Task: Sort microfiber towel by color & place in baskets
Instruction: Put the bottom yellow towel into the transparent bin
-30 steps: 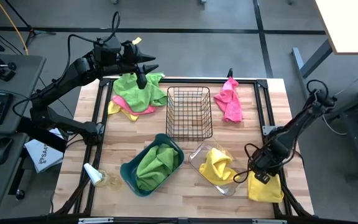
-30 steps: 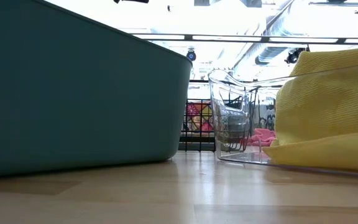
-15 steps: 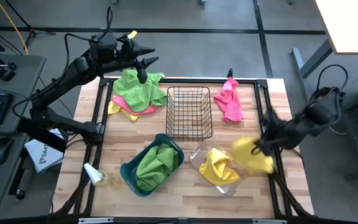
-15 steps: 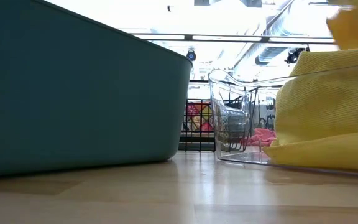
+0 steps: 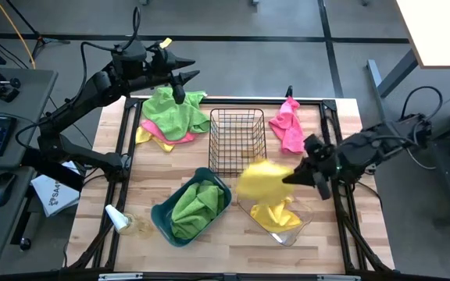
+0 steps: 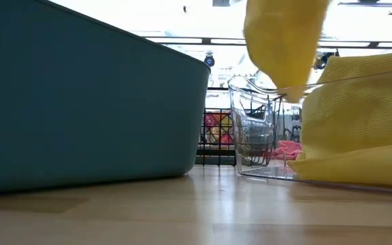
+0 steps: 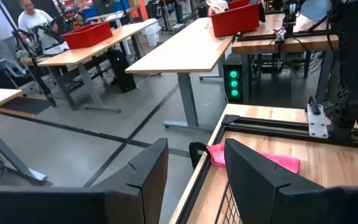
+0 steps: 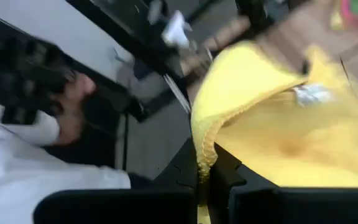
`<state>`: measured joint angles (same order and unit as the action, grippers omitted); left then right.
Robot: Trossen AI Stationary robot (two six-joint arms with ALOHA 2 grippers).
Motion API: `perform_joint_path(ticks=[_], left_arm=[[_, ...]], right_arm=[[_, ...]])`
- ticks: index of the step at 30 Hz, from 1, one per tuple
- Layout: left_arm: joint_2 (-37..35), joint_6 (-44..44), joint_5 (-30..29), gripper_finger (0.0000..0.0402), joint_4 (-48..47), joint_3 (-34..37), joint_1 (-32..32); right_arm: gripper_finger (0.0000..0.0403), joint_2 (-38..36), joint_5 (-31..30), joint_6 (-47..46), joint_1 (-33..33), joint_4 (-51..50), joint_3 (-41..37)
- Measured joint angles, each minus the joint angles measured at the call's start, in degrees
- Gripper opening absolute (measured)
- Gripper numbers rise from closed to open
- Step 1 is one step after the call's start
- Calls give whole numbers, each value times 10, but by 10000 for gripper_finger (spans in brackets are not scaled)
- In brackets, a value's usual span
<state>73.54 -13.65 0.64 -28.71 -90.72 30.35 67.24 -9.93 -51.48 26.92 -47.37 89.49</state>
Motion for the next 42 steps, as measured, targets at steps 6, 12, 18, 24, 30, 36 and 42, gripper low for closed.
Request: perform_joint_path(ticks=[6,12,18,24,30,36,42], left_arm=[[0,0,0,147,-1,0,0],[0,0,0,147,-2,0,0],[0,0,3,147,-2,0,0],[0,0,3,147,-2,0,0],[0,0,3,147,-10,0,0],[0,0,15,147,-27,0,0],[0,0,35,147,-37,0,0]], right_arm=[[0,7,5,-80,0,-139,-1],[0,37,66,-115,-1,-232,-1],[0,112,127,-50,-1,-240,-1],[0,209,170,54,-21,-240,-1],[0,275,179,110,-48,-228,-45],[0,277,189,20,-67,-130,-171],[5,276,211,-70,-68,-23,-228]])
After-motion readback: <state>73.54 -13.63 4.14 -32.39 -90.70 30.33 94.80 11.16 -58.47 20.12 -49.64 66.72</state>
